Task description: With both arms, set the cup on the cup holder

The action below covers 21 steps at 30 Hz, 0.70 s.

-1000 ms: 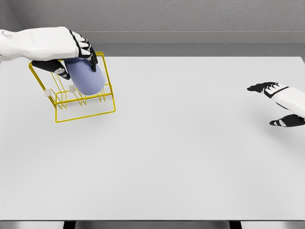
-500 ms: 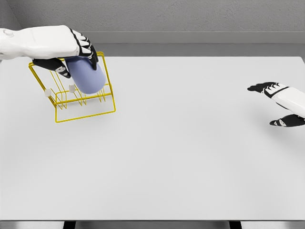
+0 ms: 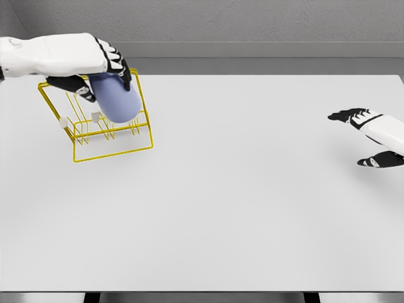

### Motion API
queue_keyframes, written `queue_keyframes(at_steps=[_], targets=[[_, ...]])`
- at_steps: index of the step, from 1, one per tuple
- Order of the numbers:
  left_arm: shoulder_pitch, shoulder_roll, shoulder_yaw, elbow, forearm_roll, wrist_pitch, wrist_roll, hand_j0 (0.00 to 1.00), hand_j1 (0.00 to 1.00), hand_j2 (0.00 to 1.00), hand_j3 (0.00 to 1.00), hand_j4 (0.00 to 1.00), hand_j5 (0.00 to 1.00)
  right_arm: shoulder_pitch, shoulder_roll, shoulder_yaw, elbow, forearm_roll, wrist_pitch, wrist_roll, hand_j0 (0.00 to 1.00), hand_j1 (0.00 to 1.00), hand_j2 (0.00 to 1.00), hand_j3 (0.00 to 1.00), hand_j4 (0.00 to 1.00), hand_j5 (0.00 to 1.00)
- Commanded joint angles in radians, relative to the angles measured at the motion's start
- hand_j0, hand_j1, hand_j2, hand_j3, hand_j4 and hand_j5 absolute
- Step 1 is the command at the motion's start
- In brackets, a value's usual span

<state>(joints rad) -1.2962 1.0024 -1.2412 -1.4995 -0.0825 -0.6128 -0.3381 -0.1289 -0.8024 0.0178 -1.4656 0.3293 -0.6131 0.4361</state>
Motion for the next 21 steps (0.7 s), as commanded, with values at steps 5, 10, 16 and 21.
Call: queue_keyframes(at_steps=[5, 10, 16, 21], targets=[[0.0, -0.008, 0.003, 0.004, 0.004, 0.002, 0.001, 0.59, 0.59, 0.59, 0.59, 0.59, 0.59, 0.002, -0.001, -0.002, 0.001, -0.007, 0.002, 0.0, 1.0, 1.0, 1.0, 1.0, 1.0, 1.0], [0.005, -0.021, 0.003, 0.018, 0.004, 0.002, 0.001, 0.69, 0.69, 0.69, 0.69, 0.69, 0.69, 0.002, -0.001, -0.002, 0.002, -0.007, 0.002, 0.0, 1.0, 1.0, 1.0, 1.0, 1.0, 1.0], [0.008, -0.024, 0.005, 0.024, 0.009, 0.002, 0.004, 1.0, 1.0, 1.0, 1.0, 1.0, 1.0, 0.002, -0.003, -0.002, 0.001, -0.007, 0.002, 0.0, 1.0, 1.0, 1.0, 1.0, 1.0, 1.0], [0.009, -0.024, 0.006, 0.022, 0.012, 0.002, 0.004, 1.0, 1.0, 1.0, 1.0, 1.0, 1.0, 0.002, -0.001, -0.002, 0.001, -0.007, 0.002, 0.0, 1.0, 1.0, 1.0, 1.0, 1.0, 1.0]])
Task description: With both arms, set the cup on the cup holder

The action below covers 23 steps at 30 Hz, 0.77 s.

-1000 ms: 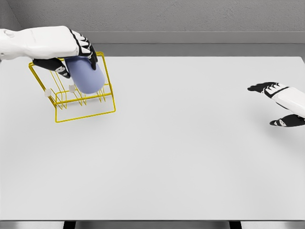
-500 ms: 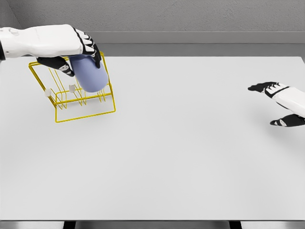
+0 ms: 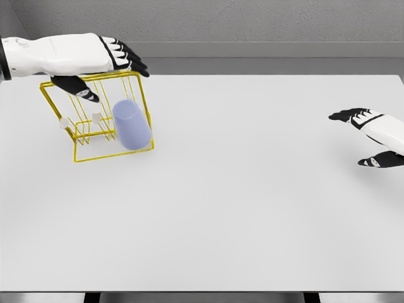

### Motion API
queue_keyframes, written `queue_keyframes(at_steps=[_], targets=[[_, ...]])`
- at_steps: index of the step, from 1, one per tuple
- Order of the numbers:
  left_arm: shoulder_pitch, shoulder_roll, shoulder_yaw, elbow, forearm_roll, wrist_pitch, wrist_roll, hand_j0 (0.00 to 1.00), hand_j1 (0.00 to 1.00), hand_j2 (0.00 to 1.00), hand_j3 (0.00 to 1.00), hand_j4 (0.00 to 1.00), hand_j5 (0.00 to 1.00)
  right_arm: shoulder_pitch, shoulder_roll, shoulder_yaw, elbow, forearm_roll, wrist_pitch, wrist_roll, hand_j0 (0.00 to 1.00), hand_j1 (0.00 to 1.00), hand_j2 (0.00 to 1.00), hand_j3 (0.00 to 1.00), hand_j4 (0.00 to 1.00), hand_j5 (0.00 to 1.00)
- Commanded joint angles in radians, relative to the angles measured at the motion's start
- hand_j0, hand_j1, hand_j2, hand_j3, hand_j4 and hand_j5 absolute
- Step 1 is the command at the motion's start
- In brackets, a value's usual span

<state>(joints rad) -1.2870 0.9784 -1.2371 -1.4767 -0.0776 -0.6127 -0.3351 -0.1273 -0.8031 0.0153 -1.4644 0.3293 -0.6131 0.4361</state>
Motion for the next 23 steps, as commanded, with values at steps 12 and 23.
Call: queue_keyframes(at_steps=[12, 23], targets=[[0.002, 0.066, 0.027, -0.053, 0.013, 0.002, 0.005, 1.0, 1.0, 1.0, 1.0, 1.0, 1.0, 0.006, -0.002, -0.003, 0.006, -0.007, 0.002, 0.0, 1.0, 1.0, 1.0, 1.0, 1.0, 1.0], [0.043, 0.186, 0.073, -0.053, 0.01, 0.002, 0.001, 1.0, 1.0, 1.0, 1.0, 1.0, 1.0, 0.014, -0.002, -0.003, -0.001, -0.013, 0.002, 0.0, 1.0, 1.0, 1.0, 1.0, 1.0, 1.0]])
